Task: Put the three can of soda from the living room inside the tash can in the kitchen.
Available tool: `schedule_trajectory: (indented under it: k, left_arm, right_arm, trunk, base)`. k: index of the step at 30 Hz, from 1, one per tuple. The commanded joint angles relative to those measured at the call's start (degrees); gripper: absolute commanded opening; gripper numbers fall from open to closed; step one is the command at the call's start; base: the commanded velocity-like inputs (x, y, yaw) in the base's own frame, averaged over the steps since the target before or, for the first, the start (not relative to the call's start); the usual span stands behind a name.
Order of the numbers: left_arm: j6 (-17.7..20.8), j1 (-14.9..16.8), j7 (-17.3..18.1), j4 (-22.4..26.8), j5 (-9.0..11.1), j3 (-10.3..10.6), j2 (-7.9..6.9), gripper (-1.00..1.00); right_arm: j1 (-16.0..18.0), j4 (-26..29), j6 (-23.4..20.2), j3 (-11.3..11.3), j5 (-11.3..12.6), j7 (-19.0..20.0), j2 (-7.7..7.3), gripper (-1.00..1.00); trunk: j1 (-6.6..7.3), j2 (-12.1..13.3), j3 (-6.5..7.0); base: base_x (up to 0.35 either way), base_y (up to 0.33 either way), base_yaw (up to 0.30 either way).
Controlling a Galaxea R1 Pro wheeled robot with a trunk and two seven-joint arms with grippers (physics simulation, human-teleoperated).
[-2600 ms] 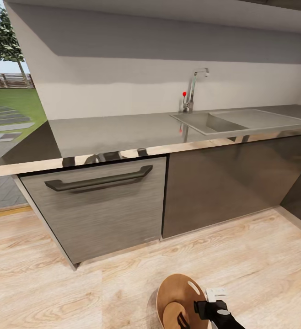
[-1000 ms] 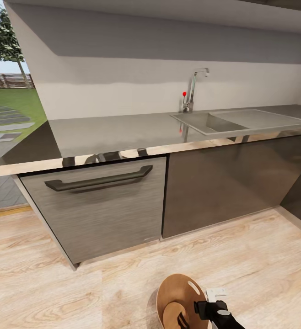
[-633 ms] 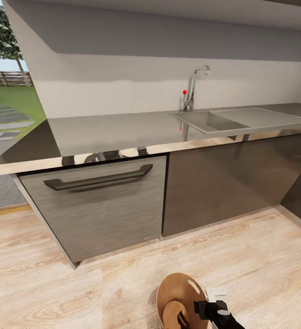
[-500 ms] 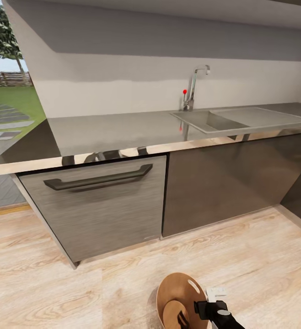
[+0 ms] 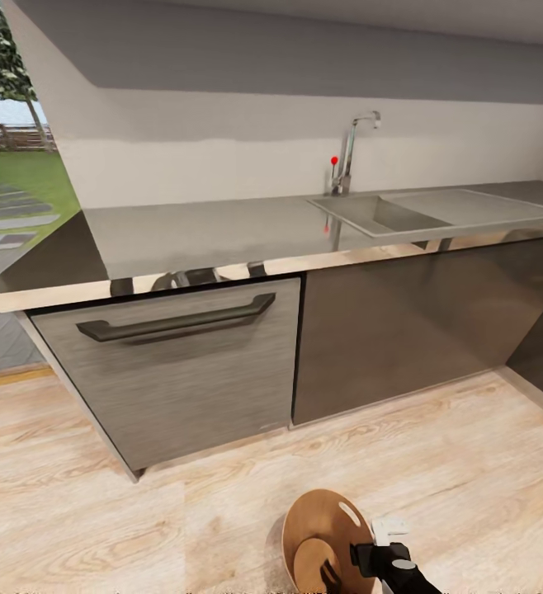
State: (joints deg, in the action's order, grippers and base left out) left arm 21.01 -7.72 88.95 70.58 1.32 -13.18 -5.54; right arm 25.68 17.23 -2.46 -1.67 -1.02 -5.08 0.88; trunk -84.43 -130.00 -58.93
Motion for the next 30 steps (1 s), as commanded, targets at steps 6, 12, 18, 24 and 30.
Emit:
schedule_trajectory:
  k: [6, 12, 18, 24, 30]
  left_arm:
    - [0.0, 0.0, 0.0, 0.0, 0.0, 0.0, 0.01, 1.0]
    - [0.0, 0.0, 0.0, 0.0, 0.0, 0.0, 0.0, 1.0]
    - [0.0, 0.0, 0.0, 0.0, 0.0, 0.0, 0.0, 1.0]
    - [0.0, 0.0, 0.0, 0.0, 0.0, 0.0, 0.0, 1.0]
    - [0.0, 0.0, 0.0, 0.0, 0.0, 0.0, 0.0, 1.0]
  right_arm:
    - [0.0, 0.0, 0.0, 0.0, 0.0, 0.0, 0.0, 1.0]
    - [0.0, 0.0, 0.0, 0.0, 0.0, 0.0, 0.0, 1.0]
    - [0.0, 0.0, 0.0, 0.0, 0.0, 0.1, 0.0, 1.0]
    - [0.0, 0.0, 0.0, 0.0, 0.0, 0.1, 0.0, 1.0]
    - [0.0, 0.0, 0.0, 0.0, 0.0, 0.1, 0.0, 1.0]
  trunk:
    - [0.0, 0.0, -0.16]
    - [0.0, 0.0, -0.48]
    - [0.0, 0.0, -0.88]
    - [0.0, 0.0, -0.97]
    - [0.0, 0.0, -1.01]
  base:
    - [0.0, 0.0, 0.0]
    - [0.0, 0.0, 0.0]
    - [0.0, 0.0, 0.0]
    - [0.0, 0.0, 0.0]
    - [0.0, 0.0, 0.0]
